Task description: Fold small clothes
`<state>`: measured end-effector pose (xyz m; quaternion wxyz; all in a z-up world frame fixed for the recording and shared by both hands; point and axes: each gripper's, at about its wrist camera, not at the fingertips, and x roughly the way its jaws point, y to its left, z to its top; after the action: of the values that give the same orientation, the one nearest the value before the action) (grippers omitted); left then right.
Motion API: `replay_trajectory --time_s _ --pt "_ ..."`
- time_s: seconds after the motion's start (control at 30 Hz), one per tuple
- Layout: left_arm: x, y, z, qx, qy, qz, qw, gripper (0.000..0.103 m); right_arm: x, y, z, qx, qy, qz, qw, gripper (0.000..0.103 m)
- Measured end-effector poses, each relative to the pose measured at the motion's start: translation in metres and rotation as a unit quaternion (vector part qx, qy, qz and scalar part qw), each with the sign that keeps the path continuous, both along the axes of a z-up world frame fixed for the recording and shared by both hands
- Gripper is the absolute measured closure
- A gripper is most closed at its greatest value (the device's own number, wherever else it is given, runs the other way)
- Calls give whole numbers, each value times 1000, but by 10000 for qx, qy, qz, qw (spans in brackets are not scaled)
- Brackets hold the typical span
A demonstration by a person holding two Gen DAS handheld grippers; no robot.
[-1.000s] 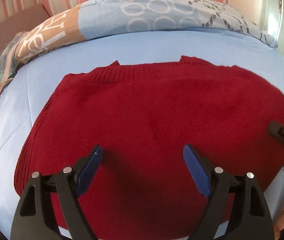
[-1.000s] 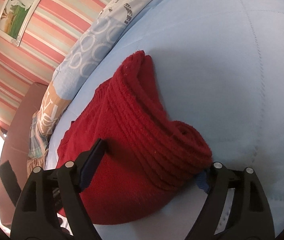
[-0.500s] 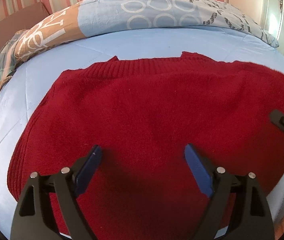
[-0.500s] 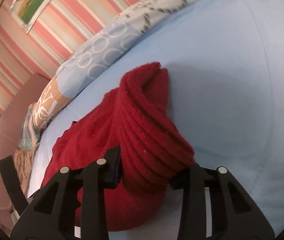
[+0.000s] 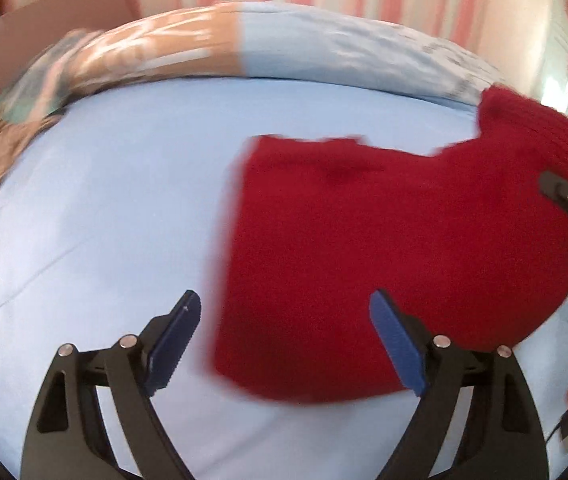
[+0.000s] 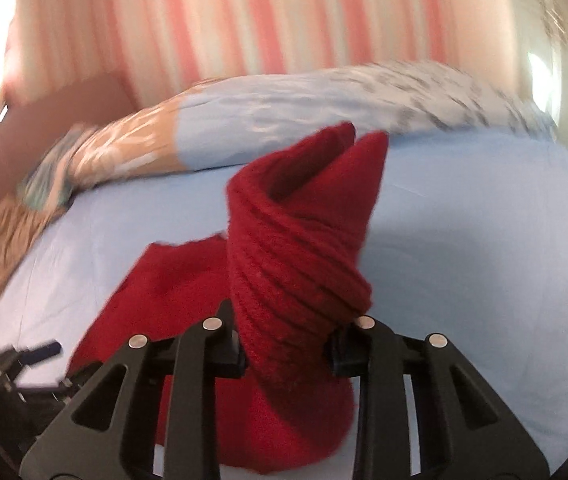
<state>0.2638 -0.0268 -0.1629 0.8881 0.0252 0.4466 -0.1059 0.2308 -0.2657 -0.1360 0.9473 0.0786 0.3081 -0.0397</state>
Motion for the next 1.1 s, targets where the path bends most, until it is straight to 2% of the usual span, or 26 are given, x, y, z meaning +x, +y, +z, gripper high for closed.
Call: replay_trajectory --time_s 0.1,0.23,0.33,0.43,0.5,0.53,0.57,0.63,0.67,0.77,0.83,0.97,1.03,1.1 --pt "2 65 4 109 -40 521 9986 16 14 55 1 -446 107 405 9981 75" --pt "4 130 5 -1 46 1154 9933 16 36 132 -30 -1058 640 992 9874 76" --pt "0 151 6 -151 87 1384 9902 16 43 178 -70 -1780 1128 1340 9683 75" --pt "-6 151 10 -178 25 1372 9904 16 34 192 -80 -2271 1140 1329 9580 75" --pt "-8 149 13 -198 -2 1324 9910 16 35 191 -78 -2285 1267 1311 9563 68" --pt "-6 146 14 -213 -8 1304 9912 16 34 192 -73 -2307 1284 1382 9546 55" --pt "-7 144 16 -233 -17 1282 9915 16 29 194 -67 -2283 1249 1492 9539 36" --pt "-5 144 20 -247 -73 1277 9915 16 15 194 -48 -2018 1025 1765 9579 20" --pt "-4 144 23 -269 -96 1272 9915 16 6 189 -37 -1779 933 1937 9603 17" --pt "5 138 36 -520 -104 1137 9921 16 -24 168 -10 -1167 709 2265 9644 13" --pt "11 123 46 -696 -84 911 9934 15 -40 138 1 -867 628 2194 9697 10" --pt "29 68 53 -1000 212 58 9947 15 -41 68 -4 -305 776 1320 9877 9" --pt "36 39 49 -1056 360 -208 9935 15 -37 33 -14 163 985 788 9919 9" --pt "35 20 47 -990 451 -411 9932 15 -40 11 -18 490 975 482 9929 9"
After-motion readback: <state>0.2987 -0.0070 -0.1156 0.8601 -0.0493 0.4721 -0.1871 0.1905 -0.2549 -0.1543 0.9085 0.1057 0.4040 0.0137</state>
